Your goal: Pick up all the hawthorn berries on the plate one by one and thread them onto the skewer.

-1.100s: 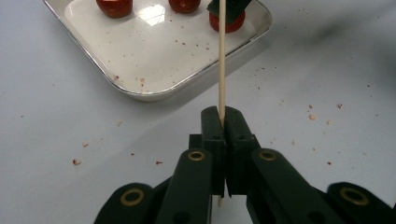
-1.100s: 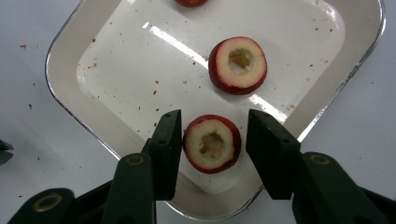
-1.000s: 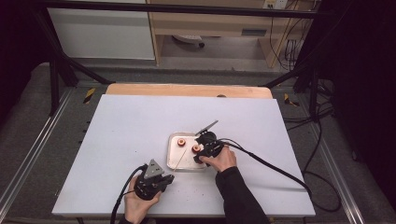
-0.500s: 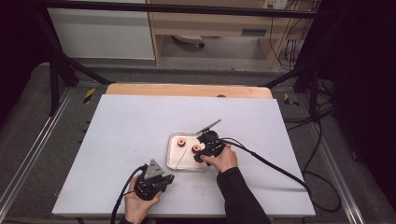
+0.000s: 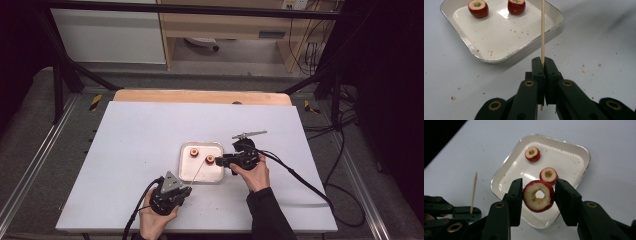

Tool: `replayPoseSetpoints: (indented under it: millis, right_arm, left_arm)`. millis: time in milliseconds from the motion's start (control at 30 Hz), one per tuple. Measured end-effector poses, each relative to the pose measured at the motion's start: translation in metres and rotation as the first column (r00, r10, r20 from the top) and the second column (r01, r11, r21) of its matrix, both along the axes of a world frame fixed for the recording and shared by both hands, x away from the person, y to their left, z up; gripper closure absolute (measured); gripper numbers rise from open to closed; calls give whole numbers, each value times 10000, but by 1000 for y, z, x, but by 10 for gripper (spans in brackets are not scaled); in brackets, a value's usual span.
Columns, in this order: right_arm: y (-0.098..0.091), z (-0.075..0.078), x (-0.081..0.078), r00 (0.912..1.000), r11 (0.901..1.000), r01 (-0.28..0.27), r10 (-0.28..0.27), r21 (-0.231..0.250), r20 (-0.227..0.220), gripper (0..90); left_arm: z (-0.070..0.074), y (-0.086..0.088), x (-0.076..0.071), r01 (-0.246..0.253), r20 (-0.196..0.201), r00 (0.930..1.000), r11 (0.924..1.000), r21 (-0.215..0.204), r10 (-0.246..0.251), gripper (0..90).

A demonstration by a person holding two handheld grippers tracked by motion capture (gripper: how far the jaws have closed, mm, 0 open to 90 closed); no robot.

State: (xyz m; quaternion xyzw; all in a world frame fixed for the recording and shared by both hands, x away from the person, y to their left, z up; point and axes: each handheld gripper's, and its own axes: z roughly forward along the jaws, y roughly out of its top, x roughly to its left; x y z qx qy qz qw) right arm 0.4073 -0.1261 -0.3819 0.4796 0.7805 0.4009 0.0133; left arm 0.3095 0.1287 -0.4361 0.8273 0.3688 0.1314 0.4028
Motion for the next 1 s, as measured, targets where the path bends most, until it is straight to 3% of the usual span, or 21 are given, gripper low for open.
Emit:
replayPoseSetpoints:
  millis: [33, 100, 133, 233, 367, 400, 633, 667, 733, 867, 900, 967, 1000]
  right_arm:
    - [0, 0, 0, 10000, 10000, 0, 0, 0, 0, 595]
    - [-5, 0, -3, 9996, 9982, 172, -185, 567, 229, 595]
    - [-10, 1, -5, 9977, 9939, 348, -406, 1046, 535, 596]
    - [-15, 1, -9, 9933, 9839, 580, -738, 1692, 887, 596]
    - [-18, 1, -11, 9867, 9728, 773, -1060, 2184, 1230, 596]
    - [-20, 1, -13, 9816, 9650, 884, -1266, 2471, 1432, 596]
    - [-17, 1, -17, 9602, 9439, 944, -1702, 3164, 2216, 596]
    - [-17, 1, -17, 9602, 9439, 944, -1702, 3164, 2216, 596]
    - [-15, 0, -19, 9512, 9302, 935, -1888, 3548, 2442, 596]
    - [-12, -2, -21, 9419, 9137, 934, -2097, 3955, 2623, 596]
    - [-12, -2, -21, 9419, 9137, 934, -2097, 3955, 2623, 596]
    - [-13, -2, -22, 9354, 9005, 1008, -2306, 4230, 2679, 597]
    - [-13, -2, -22, 9354, 9005, 1008, -2306, 4230, 2679, 597]
  left_arm:
    - [0, -1, 0, -18, 12, 10000, 10000, -43, 18, 885]
    - [0, -4, -1, -38, 38, 10000, 10000, -56, 38, 885]
    - [0, -5, -1, -80, 61, 9999, 9999, -63, 80, 885]
    - [0, -11, -2, -152, 59, 9999, 9998, -122, 152, 885]
    - [0, -16, -2, -209, -12, 9998, 9994, -282, 208, 885]
    - [0, -17, -2, -244, -28, 9997, 9991, -349, 243, 885]
    - [1, -31, -4, -522, -273, 9984, 9955, -793, 502, 885]
    - [1, -31, -4, -522, -273, 9984, 9955, -793, 502, 884]
    - [0, -34, -3, -609, -377, 9977, 9926, -1051, 572, 885]
    - [1, -37, -2, -688, -402, 9971, 9903, -1203, 644, 885]
    - [0, -38, -2, -721, -487, 9966, 9886, -1322, 662, 885]
    - [0, -39, -1, -737, -522, 9964, 9865, -1464, 667, 885]
    - [0, -40, -1, -758, -526, 9963, 9851, -1544, 684, 885]
